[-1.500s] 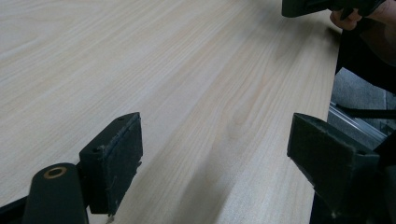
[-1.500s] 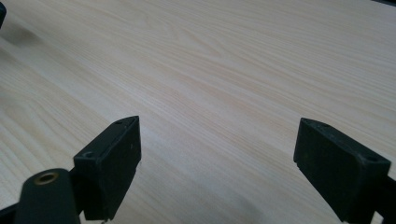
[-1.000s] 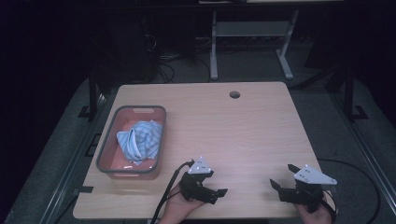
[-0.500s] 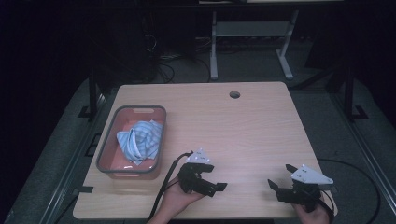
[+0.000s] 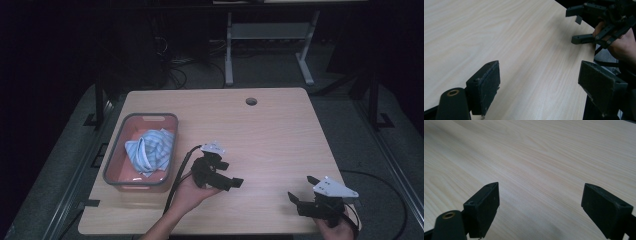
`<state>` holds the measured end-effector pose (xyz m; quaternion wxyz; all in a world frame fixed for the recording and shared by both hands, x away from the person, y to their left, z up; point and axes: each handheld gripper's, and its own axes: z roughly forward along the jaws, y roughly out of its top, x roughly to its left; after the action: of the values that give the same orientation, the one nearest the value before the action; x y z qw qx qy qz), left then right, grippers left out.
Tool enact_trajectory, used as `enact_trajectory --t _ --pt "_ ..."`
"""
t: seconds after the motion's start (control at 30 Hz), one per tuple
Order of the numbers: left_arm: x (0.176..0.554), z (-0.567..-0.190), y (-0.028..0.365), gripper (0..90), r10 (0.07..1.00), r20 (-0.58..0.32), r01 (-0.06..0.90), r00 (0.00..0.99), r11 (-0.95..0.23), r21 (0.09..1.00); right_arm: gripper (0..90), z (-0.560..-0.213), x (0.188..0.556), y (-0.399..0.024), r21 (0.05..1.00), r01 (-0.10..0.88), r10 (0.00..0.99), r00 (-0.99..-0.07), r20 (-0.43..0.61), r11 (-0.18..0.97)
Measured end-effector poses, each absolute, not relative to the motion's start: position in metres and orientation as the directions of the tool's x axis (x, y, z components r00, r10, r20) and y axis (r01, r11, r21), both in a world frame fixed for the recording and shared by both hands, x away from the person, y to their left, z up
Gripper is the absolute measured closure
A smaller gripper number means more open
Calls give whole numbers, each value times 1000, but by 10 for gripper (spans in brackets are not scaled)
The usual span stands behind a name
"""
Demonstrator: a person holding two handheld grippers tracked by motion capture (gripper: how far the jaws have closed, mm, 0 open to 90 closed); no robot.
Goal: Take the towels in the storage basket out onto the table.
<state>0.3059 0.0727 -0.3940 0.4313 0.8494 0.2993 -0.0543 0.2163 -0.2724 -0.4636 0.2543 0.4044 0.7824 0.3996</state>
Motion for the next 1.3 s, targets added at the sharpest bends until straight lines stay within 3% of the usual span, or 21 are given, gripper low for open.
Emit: enact_trajectory --t 1.3 --pt "335 -344 121 177 577 -300 587 760 -411 697 145 -462 215 -275 835 426 841 -535 -77 347"
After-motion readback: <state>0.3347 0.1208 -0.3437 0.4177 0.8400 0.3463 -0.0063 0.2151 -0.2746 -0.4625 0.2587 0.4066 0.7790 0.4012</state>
